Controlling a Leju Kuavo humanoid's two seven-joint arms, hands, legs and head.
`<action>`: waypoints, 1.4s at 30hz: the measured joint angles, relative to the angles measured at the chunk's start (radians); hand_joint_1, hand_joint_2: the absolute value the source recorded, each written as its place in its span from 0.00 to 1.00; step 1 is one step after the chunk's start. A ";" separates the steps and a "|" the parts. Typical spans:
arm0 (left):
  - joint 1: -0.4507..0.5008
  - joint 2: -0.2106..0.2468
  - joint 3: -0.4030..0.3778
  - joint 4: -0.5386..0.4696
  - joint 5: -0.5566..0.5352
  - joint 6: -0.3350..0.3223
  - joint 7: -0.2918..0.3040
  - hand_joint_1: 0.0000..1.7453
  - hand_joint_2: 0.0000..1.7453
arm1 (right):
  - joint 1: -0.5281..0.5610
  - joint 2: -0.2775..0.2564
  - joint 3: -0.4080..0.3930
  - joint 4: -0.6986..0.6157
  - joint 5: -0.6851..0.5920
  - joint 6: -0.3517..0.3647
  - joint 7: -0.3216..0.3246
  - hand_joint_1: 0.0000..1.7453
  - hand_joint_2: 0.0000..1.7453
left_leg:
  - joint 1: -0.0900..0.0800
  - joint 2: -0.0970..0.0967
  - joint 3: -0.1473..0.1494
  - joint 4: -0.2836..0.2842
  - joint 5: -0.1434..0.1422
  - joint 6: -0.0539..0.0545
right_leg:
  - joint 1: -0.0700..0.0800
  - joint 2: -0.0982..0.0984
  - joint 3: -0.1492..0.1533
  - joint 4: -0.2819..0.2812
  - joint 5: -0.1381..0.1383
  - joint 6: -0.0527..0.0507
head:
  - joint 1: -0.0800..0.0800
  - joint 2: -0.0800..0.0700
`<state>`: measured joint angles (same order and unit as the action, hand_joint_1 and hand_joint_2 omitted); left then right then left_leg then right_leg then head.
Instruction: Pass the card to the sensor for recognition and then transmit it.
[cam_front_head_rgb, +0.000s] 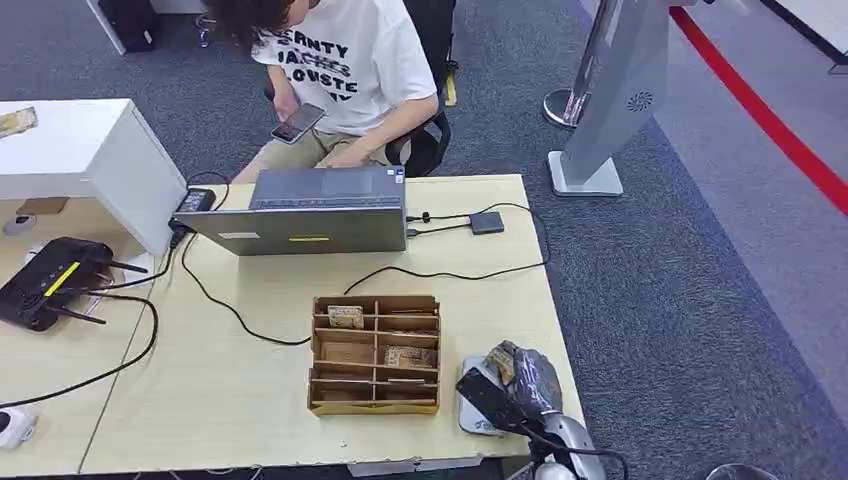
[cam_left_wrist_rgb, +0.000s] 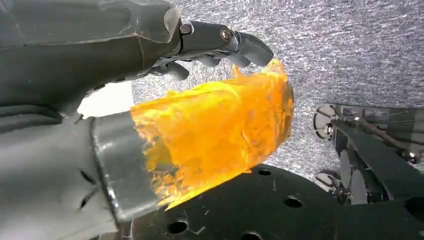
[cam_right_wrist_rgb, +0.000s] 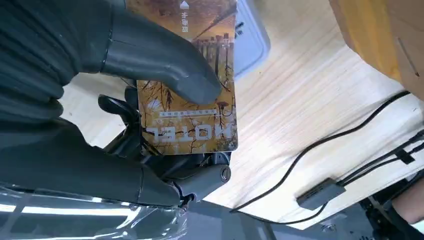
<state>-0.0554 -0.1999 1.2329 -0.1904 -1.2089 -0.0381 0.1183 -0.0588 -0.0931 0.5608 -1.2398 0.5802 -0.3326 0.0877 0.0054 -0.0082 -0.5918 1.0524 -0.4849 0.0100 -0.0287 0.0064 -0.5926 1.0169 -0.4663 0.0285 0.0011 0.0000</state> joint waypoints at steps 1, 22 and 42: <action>-0.003 0.000 0.000 0.000 0.000 0.003 0.000 0.00 0.00 | -0.015 0.005 -0.002 0.011 0.000 0.012 -0.001 1.00 1.00 | 0.000 0.000 0.000 0.000 0.000 0.000 | 0.000 0.000 0.000 0.000 0.000 0.000 | 0.000 0.000; -0.032 -0.018 0.015 0.000 0.006 0.065 0.024 0.00 0.00 | -0.182 0.035 -0.057 0.212 0.153 -0.172 -0.027 1.00 1.00 | 0.000 -0.001 -0.003 0.000 0.002 0.000 | 0.000 0.000 -0.002 0.000 0.001 0.001 | 0.000 0.000; -0.035 -0.040 0.016 0.000 0.006 0.087 0.017 0.00 0.00 | 0.011 0.220 -0.397 -0.067 0.402 -0.316 -0.392 1.00 1.00 | 0.000 -0.002 -0.006 0.000 0.002 -0.001 | 0.000 -0.001 -0.005 0.001 0.000 0.000 | 0.000 0.000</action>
<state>-0.0902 -0.2403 1.2486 -0.1904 -1.2024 0.0488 0.1351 -0.0473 0.1273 0.1642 -1.3071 0.9827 -0.6485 -0.3041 0.0057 -0.0100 -0.5981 1.0521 -0.4828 0.0094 -0.0286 0.0053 -0.5979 1.0175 -0.4665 0.0285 0.0011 0.0000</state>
